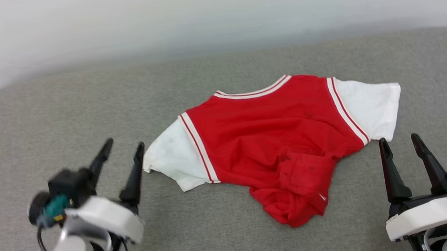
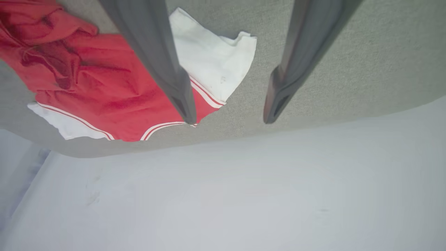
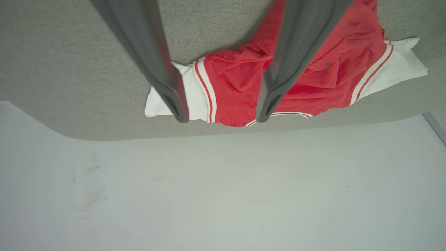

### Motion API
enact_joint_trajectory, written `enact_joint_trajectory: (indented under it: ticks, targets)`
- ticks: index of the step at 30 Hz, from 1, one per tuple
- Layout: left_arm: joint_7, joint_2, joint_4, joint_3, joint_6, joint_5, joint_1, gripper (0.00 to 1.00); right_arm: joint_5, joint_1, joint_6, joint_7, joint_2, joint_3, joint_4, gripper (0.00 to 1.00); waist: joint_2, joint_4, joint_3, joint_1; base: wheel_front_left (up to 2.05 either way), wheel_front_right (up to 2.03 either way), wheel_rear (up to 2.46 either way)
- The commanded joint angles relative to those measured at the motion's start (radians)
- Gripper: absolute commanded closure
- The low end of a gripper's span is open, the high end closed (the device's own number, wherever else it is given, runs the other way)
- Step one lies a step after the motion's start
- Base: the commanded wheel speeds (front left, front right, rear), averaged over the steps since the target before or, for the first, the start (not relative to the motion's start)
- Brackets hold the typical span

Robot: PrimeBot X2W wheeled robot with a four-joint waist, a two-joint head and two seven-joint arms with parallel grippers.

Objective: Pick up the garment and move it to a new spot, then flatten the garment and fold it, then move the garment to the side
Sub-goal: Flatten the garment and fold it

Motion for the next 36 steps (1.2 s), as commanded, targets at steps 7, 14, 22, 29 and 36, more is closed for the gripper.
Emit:
enact_joint_trajectory:
  ticks: [7,14,22,29,36]
  targets:
    - [-0.069,-0.065,-0.152,0.036,0.08,0.038,0.197,0.0,0.0,0.044,-0.001,0.034,0.002,0.001,-0.019,0.0,-0.0001,0.054,-0.054,0.0,0.0,0.0,0.0]
    - [-0.073,-0.146,-0.242,0.096,0.1,0.088,0.316,0.0,0.005,0.07,-0.001,0.063,0.002,0.01,-0.023,0.0,-0.0001,0.075,-0.067,0.0,0.0,0.0,0.0]
    - [-0.073,-0.181,-0.239,0.132,0.056,0.142,0.31,0.0,0.006,0.04,-0.001,0.251,-0.085,0.17,-0.071,0.0,-0.0001,0.102,-0.053,0.0,0.0,0.0,0.0]
    - [-0.073,-0.227,-0.195,0.14,0.018,0.165,0.313,0.0,0.03,-0.03,-0.001,0.546,-0.189,0.366,-0.126,0.0,-0.0001,0.123,-0.042,0.0,0.0,0.0,0.0]
    - [-0.072,-0.26,-0.167,0.158,-0.012,0.191,0.294,0.0,0.005,-0.081,-0.001,0.703,-0.208,0.402,-0.092,0.0,-0.0001,0.159,-0.033,0.0,0.0,0.0,0.0]
